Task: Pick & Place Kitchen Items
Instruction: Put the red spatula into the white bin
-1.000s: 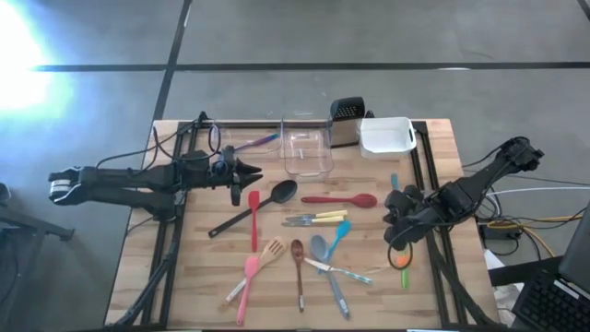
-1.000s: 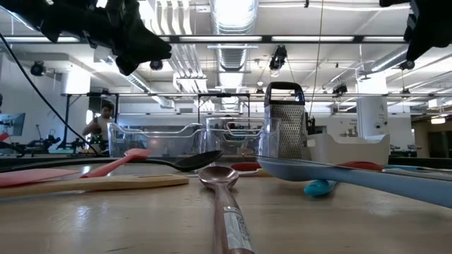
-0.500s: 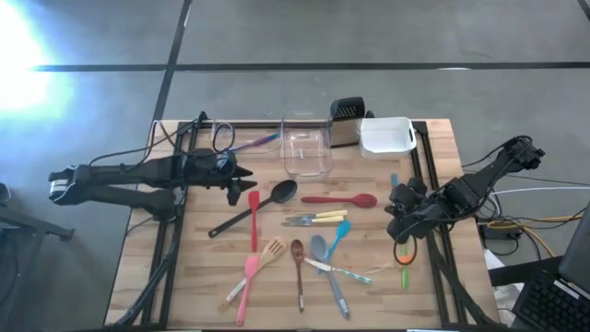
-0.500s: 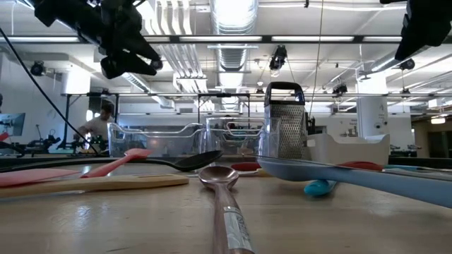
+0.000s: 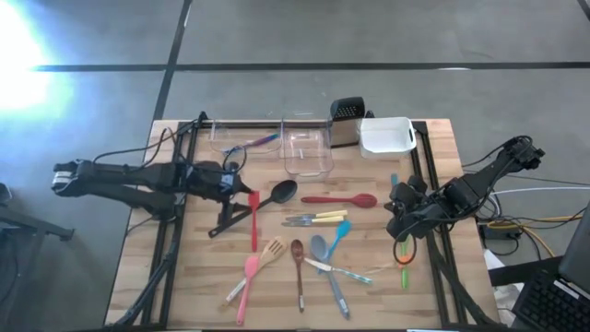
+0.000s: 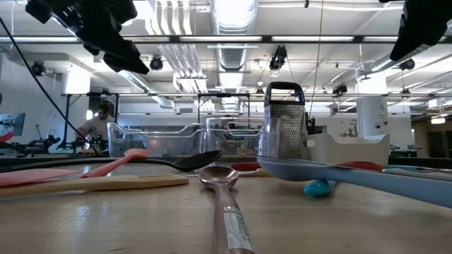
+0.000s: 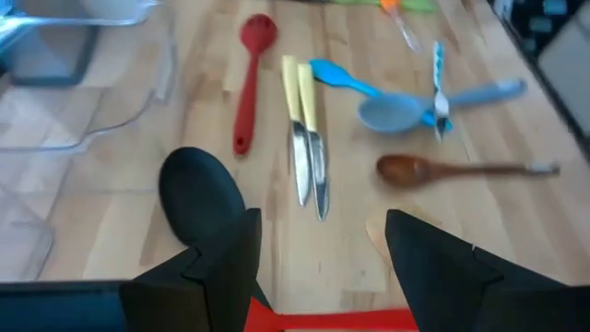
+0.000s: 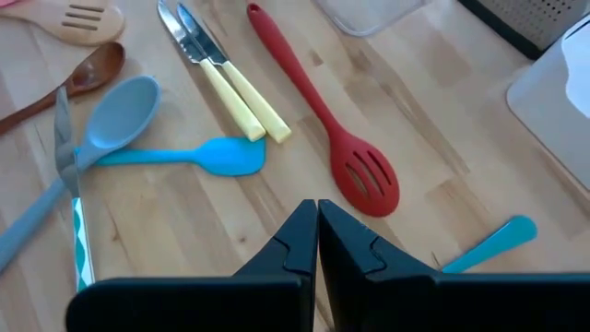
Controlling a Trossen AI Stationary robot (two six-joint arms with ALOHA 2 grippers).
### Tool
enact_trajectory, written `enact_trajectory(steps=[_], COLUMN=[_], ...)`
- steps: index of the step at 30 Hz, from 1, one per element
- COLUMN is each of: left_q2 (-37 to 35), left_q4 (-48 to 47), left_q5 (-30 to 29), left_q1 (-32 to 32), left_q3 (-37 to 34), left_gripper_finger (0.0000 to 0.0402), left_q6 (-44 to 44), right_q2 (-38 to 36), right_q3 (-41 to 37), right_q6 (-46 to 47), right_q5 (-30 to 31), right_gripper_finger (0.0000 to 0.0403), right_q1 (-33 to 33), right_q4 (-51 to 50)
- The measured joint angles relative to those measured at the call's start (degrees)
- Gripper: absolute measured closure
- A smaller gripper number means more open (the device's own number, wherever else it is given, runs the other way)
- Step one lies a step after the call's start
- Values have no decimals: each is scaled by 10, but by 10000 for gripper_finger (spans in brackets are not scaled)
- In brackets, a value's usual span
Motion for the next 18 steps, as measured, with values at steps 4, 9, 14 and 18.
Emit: enact_trajectory(steps=[4,9,14,18], left_q2=[35,98,164,214], left_q4=[-19,-43,-121,-169], left_q5=[-1,-3,-19,-42], left_q1=[-20,-22,-24,-32], left_q3=[4,35,87,127], left_gripper_finger=[165,165,165,165], left_q6=[82,147,206,258], right_q2=[0,-1,-1,-1], right_q3=[0,0,0,0], right_q6=[-2,-1,3,3], right_q5=[0,1,1,2], right_gripper_finger=[394,394,394,394], right_q1=[0,0,0,-1], right_q4=[-1,-2,-2,-2])
